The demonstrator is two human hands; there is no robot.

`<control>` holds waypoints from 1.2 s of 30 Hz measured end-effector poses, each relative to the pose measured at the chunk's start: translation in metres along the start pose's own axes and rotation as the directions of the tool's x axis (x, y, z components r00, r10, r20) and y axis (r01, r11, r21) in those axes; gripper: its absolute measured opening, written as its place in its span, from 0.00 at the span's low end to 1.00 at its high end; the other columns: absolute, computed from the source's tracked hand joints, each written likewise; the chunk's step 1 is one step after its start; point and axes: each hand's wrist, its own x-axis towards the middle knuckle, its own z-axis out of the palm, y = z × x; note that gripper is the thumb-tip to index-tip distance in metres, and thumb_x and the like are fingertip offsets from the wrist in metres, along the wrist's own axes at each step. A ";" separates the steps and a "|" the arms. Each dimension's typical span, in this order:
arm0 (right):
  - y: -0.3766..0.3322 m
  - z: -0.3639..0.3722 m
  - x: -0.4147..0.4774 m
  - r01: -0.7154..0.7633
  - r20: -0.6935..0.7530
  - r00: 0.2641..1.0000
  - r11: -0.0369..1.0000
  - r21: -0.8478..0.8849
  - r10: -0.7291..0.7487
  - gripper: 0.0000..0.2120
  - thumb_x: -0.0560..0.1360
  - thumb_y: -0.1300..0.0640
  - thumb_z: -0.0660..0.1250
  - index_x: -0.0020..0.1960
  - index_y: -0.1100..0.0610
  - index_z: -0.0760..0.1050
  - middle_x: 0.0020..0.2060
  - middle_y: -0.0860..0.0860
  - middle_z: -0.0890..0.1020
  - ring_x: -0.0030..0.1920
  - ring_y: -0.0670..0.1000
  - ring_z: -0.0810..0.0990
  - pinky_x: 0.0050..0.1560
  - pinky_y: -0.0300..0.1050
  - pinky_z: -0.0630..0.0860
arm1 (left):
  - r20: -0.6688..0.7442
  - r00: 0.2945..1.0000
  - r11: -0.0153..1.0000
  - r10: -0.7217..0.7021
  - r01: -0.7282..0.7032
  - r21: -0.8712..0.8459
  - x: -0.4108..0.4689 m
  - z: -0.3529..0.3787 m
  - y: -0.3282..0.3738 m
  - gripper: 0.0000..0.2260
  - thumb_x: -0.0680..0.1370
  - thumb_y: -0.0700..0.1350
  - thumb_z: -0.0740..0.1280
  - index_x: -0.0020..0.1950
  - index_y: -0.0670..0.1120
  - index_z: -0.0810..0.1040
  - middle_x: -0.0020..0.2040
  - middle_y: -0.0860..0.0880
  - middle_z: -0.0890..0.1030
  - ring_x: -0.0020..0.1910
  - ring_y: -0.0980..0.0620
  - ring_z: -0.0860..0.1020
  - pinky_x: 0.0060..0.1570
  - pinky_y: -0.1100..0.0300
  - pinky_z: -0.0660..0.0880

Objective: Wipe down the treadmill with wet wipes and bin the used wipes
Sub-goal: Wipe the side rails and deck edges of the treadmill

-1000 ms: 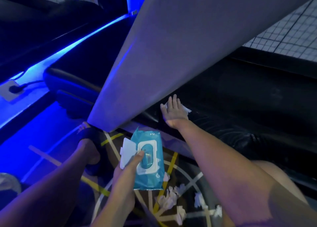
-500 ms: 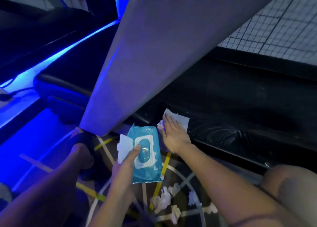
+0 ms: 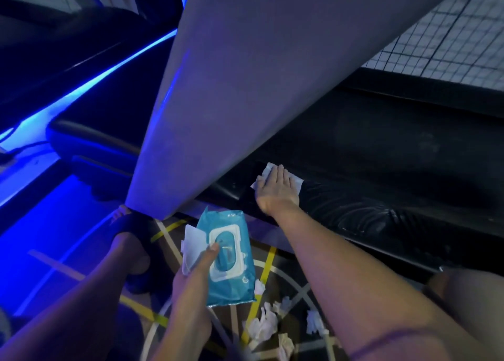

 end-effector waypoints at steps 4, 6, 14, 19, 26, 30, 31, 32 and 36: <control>0.010 -0.018 0.031 0.009 0.061 0.998 1.000 -0.004 -0.008 0.35 0.83 0.38 0.39 0.82 0.59 0.43 0.82 0.54 0.44 0.81 0.53 0.43 0.80 0.50 0.40 | 0.020 1.000 1.000 0.008 -0.008 -0.012 0.003 0.002 0.003 0.13 0.77 0.46 0.77 0.61 0.51 0.82 0.47 0.46 0.89 0.44 0.42 0.89 0.46 0.46 0.83; 0.015 -0.022 0.033 0.002 0.073 0.997 1.000 -0.025 0.000 0.37 0.82 0.35 0.39 0.82 0.58 0.43 0.82 0.54 0.44 0.82 0.53 0.44 0.80 0.51 0.41 | 0.044 0.999 1.000 0.012 -0.012 -0.014 0.000 0.005 0.002 0.12 0.77 0.46 0.77 0.59 0.52 0.82 0.47 0.47 0.89 0.44 0.43 0.89 0.45 0.47 0.83; 0.040 -0.013 -0.026 0.045 0.061 0.997 0.990 -0.132 -0.037 0.33 0.84 0.40 0.38 0.82 0.59 0.37 0.80 0.56 0.36 0.81 0.55 0.38 0.80 0.52 0.38 | 0.044 0.999 1.000 -0.015 0.015 -0.008 -0.012 0.017 0.000 0.14 0.77 0.48 0.77 0.61 0.49 0.83 0.49 0.47 0.89 0.48 0.42 0.88 0.41 0.52 0.83; 0.052 0.004 -0.079 0.094 0.009 0.996 0.976 -0.198 -0.094 0.33 0.85 0.44 0.41 0.81 0.62 0.35 0.80 0.60 0.36 0.81 0.57 0.37 0.80 0.54 0.37 | 0.033 0.999 1.000 -0.007 0.006 0.012 -0.017 0.017 0.000 0.15 0.77 0.49 0.77 0.63 0.49 0.83 0.50 0.48 0.89 0.47 0.44 0.89 0.43 0.51 0.83; 0.052 0.001 -0.073 0.072 -0.005 0.997 0.986 -0.151 -0.073 0.36 0.83 0.39 0.37 0.81 0.61 0.38 0.81 0.58 0.39 0.81 0.54 0.40 0.80 0.51 0.39 | 0.022 0.999 1.000 -0.026 0.026 0.013 -0.007 0.016 -0.004 0.15 0.77 0.48 0.77 0.63 0.48 0.83 0.50 0.46 0.89 0.46 0.44 0.89 0.40 0.53 0.83; 0.049 -0.004 -0.026 0.036 0.008 0.999 0.987 -0.160 -0.035 0.33 0.85 0.44 0.38 0.80 0.65 0.39 0.80 0.61 0.39 0.81 0.56 0.39 0.80 0.52 0.41 | 0.036 0.999 1.000 -0.016 0.015 0.027 -0.004 0.014 -0.007 0.15 0.78 0.47 0.76 0.64 0.48 0.83 0.51 0.46 0.89 0.49 0.42 0.88 0.50 0.45 0.84; 0.048 -0.008 -0.013 0.012 0.014 1.000 0.989 -0.146 -0.010 0.33 0.85 0.44 0.38 0.80 0.65 0.39 0.81 0.60 0.39 0.81 0.56 0.39 0.80 0.52 0.41 | 0.040 0.999 0.999 -0.021 0.020 0.031 -0.004 0.013 -0.006 0.14 0.78 0.47 0.76 0.64 0.49 0.83 0.51 0.46 0.89 0.49 0.42 0.88 0.51 0.45 0.84; 0.049 -0.011 -0.001 -0.013 0.018 1.000 0.991 -0.130 0.015 0.33 0.85 0.43 0.38 0.81 0.65 0.39 0.81 0.60 0.40 0.81 0.56 0.40 0.80 0.52 0.41 | 0.045 0.999 0.999 -0.024 0.023 0.032 -0.004 0.013 -0.006 0.14 0.79 0.47 0.76 0.63 0.49 0.83 0.51 0.46 0.89 0.49 0.42 0.88 0.51 0.45 0.84; 0.055 -0.024 0.022 -0.070 0.016 0.997 0.992 -0.103 0.072 0.33 0.84 0.43 0.39 0.82 0.62 0.43 0.82 0.56 0.44 0.81 0.54 0.43 0.80 0.51 0.40 | 0.069 0.997 0.999 -0.018 0.016 0.038 -0.005 0.011 -0.006 0.10 0.79 0.46 0.75 0.60 0.51 0.82 0.50 0.47 0.89 0.47 0.44 0.89 0.48 0.49 0.83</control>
